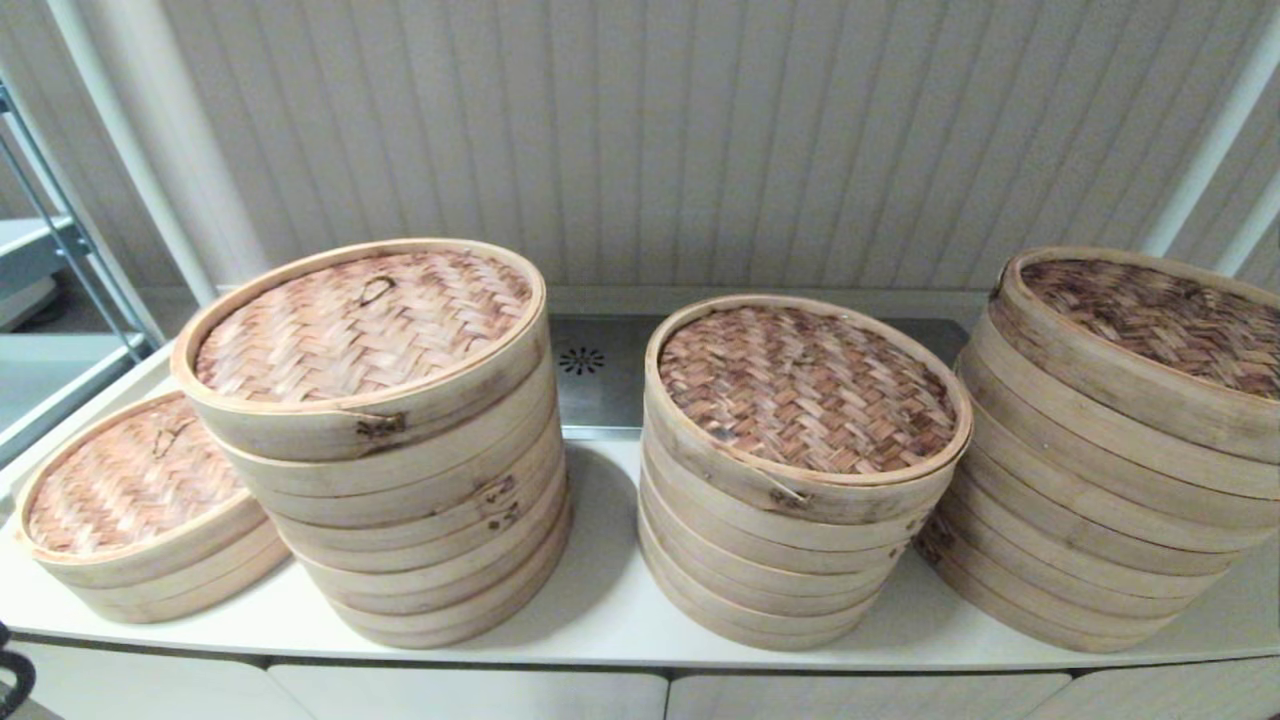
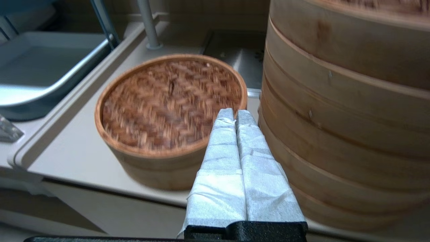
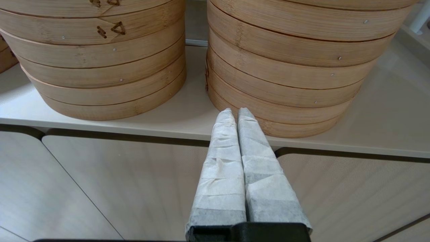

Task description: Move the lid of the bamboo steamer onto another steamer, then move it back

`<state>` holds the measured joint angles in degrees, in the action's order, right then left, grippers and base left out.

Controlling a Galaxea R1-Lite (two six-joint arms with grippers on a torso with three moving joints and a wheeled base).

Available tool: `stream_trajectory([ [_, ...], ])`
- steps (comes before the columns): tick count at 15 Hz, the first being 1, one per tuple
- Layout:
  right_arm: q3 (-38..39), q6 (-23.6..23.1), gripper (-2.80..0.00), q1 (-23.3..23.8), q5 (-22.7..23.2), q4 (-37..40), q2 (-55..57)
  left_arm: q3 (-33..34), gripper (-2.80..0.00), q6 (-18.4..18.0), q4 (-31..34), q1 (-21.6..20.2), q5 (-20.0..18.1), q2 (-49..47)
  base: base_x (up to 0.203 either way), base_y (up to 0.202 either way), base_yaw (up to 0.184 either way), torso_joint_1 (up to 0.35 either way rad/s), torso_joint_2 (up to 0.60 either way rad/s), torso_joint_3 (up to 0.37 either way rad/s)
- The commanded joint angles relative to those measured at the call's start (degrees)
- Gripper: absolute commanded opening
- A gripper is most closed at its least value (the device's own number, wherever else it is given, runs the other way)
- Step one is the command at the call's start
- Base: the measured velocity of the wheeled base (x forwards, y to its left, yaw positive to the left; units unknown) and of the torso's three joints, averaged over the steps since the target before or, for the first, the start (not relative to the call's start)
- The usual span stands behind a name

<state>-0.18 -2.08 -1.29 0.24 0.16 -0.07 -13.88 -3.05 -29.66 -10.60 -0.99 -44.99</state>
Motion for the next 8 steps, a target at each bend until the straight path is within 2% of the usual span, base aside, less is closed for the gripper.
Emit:
stream_trajectory([
  [1, 0.01, -0.02, -2.8, -0.03, 0.02, 0.02, -0.28, 3.51, -2.8, -0.08, 1.96, 3.83, 1.93, 9.13, 0.0, 0.0, 0.0, 0.0, 0.0, 0.0],
  [6, 0.01, -0.02, -2.8, -0.03, 0.02, 0.02, -0.28, 5.81, -2.8, 0.11, 20.62, 10.72, 4.92, 28.41, 0.0, 0.0, 0.0, 0.0, 0.0, 0.0],
  [8, 0.01, -0.02, -2.8, -0.03, 0.02, 0.02, -0.28, 8.52, -2.8, 0.1, 24.16, 11.63, 5.02, 33.4, 0.0, 0.0, 0.0, 0.0, 0.0, 0.0],
])
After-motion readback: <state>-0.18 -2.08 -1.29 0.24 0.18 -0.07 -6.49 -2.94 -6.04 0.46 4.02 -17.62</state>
